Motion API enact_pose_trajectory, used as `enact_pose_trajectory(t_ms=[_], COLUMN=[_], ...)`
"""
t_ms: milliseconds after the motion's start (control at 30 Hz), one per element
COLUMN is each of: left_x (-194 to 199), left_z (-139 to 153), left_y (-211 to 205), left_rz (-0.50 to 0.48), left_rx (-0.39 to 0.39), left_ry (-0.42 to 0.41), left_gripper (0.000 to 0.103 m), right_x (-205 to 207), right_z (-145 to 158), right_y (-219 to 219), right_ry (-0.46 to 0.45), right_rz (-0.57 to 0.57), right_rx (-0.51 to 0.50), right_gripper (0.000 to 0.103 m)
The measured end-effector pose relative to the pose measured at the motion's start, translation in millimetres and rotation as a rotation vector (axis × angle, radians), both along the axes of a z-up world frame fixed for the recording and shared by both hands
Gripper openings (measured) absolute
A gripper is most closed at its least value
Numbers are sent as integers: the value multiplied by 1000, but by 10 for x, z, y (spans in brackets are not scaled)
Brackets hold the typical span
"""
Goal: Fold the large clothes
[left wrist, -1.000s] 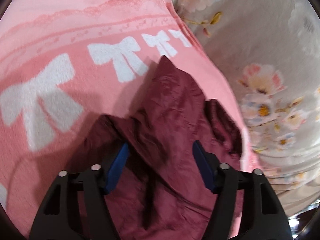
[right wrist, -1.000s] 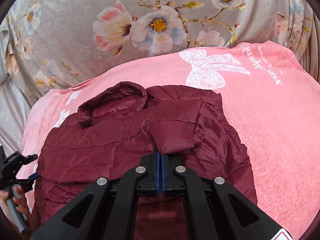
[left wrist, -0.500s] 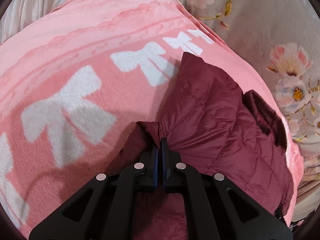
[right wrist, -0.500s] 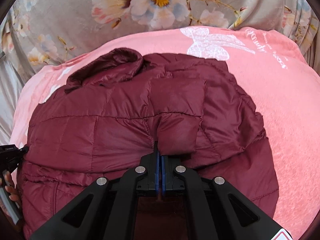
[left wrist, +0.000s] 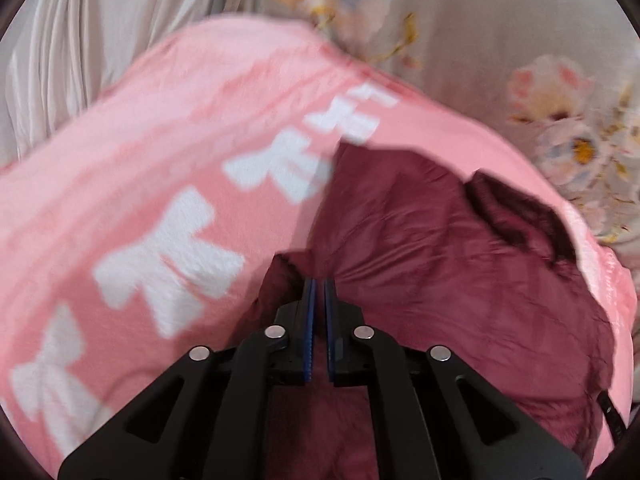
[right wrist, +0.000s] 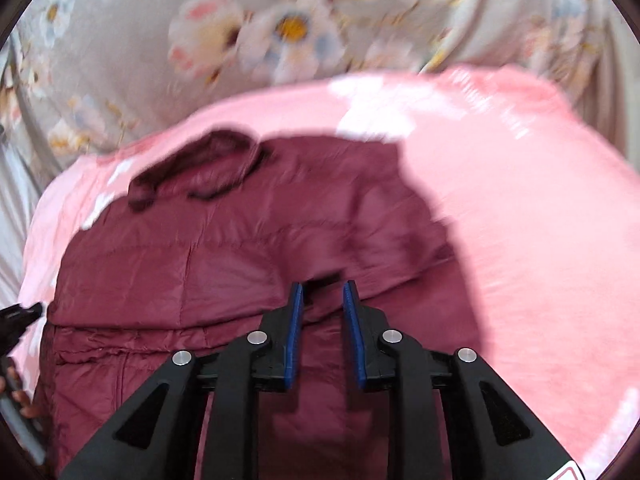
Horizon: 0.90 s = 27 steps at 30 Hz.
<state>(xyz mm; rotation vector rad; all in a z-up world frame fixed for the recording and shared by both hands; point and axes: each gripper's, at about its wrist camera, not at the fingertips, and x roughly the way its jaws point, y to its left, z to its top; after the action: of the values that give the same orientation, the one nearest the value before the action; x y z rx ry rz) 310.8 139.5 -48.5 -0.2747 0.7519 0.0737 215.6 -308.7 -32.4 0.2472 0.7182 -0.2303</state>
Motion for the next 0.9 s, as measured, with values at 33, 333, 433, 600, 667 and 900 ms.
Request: enact_pose_trajectory(t_ms=[33, 333, 433, 600, 667, 900], left_x=[-67, 302, 457, 438, 425, 376], left_z=[149, 329, -13, -325, -363, -441], left_y=[-44, -921, -1105, -1105, -1089, -1087], left_rz=[-20, -198, -199, -209, -217, -221], left_rx=[4, 38, 87, 96, 95, 101], left_ry=[-34, 12, 89, 124, 119, 85], left_gripper=[6, 7, 7, 6, 6, 6], right_x=[-49, 525, 697, 679, 656, 654], right_z=[83, 148, -52, -311, -349, -385], right_y=[-3, 495, 588, 570, 538, 622], right_ry=[-24, 23, 84, 145, 146, 151], right_rz=[-10, 169, 187, 183, 180, 170], right_rx=[-11, -6, -35, -31, -15, -79], right_gripper=[23, 13, 13, 10, 10, 10])
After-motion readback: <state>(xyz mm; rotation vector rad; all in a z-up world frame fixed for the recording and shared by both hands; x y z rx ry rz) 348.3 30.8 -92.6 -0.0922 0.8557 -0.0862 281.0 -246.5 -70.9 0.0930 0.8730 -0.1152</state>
